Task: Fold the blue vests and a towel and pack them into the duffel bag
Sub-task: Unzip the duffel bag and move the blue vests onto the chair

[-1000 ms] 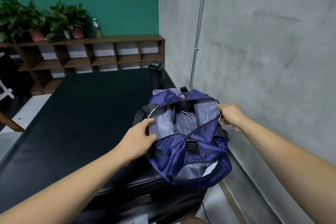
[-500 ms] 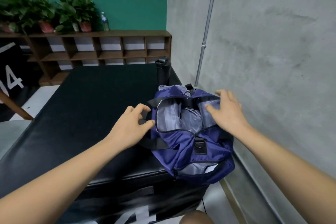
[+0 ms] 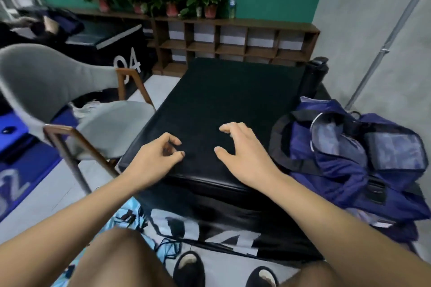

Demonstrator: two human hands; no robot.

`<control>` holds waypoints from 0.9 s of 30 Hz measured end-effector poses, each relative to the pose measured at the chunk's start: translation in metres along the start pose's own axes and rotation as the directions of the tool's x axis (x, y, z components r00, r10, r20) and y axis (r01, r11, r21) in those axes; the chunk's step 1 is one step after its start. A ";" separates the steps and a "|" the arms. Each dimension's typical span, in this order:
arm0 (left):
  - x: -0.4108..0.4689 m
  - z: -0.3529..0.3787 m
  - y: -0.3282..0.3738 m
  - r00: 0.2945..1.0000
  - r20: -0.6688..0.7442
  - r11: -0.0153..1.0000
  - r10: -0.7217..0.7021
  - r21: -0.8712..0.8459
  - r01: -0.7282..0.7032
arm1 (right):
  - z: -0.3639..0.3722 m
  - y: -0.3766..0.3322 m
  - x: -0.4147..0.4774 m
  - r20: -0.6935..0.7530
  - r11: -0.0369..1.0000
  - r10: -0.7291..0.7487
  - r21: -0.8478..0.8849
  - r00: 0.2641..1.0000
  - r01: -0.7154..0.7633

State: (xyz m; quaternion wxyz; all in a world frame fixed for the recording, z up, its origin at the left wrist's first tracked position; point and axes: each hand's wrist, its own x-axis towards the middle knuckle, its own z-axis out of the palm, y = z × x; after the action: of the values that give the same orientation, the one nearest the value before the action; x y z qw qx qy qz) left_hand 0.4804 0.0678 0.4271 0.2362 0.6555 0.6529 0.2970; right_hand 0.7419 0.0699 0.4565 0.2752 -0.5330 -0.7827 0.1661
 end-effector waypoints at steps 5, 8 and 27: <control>-0.045 -0.043 -0.106 0.973 -0.050 0.974 -0.224 -0.058 0.221 | 0.107 -0.061 0.014 0.179 0.986 -0.098 0.149 0.979 0.072; -0.071 -0.060 -0.160 0.938 -0.060 0.934 -0.341 -0.138 0.331 | 0.172 -0.081 0.014 0.283 0.973 -0.131 0.222 0.950 0.068; -0.125 0.014 -0.495 0.654 0.303 0.716 -0.693 0.396 0.575 | 0.534 -0.016 -0.041 0.830 0.934 0.175 0.030 0.529 -0.356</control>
State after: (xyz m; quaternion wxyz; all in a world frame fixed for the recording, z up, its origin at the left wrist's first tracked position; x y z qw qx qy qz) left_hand 0.1389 -0.0381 0.0617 0.3735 0.4568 0.8059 -0.0482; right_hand 0.4170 0.0435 0.0307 -0.0946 -0.4790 -0.7092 0.5086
